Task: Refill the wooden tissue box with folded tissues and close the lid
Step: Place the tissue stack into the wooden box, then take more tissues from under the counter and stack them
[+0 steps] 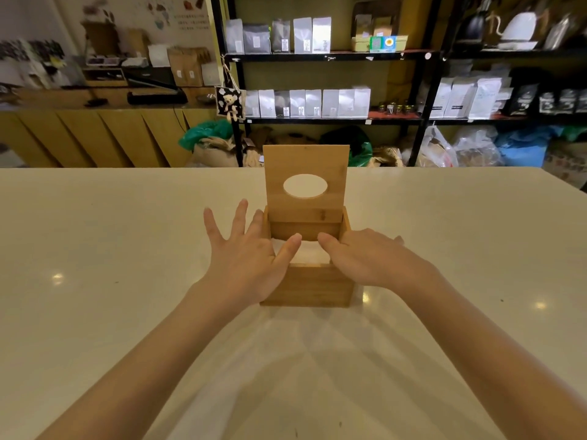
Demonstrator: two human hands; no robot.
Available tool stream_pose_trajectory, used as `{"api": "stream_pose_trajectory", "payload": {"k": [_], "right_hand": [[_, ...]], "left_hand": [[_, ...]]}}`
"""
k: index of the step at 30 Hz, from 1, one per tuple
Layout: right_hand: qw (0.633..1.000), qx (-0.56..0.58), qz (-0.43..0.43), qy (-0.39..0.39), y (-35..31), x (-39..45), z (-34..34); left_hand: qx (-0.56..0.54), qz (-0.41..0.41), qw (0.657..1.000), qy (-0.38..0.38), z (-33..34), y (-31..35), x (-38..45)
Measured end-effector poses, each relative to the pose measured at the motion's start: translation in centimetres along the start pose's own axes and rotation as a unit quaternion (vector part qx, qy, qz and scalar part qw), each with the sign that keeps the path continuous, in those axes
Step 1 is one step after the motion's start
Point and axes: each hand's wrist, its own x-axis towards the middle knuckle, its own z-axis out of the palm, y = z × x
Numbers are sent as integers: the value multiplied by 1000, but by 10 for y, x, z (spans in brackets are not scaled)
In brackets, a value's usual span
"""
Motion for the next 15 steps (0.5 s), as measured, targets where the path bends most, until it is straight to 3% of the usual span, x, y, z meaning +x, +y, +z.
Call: {"api": "stream_pose_trajectory", "payload": {"k": [4, 15], "right_hand": [[998, 35, -48, 7, 2, -10, 9], [947, 76, -187, 248, 15, -79, 47]], "left_hand": [[-39, -8, 999, 16, 2, -5, -19], [-102, 123, 959, 232, 18, -2, -85]]}}
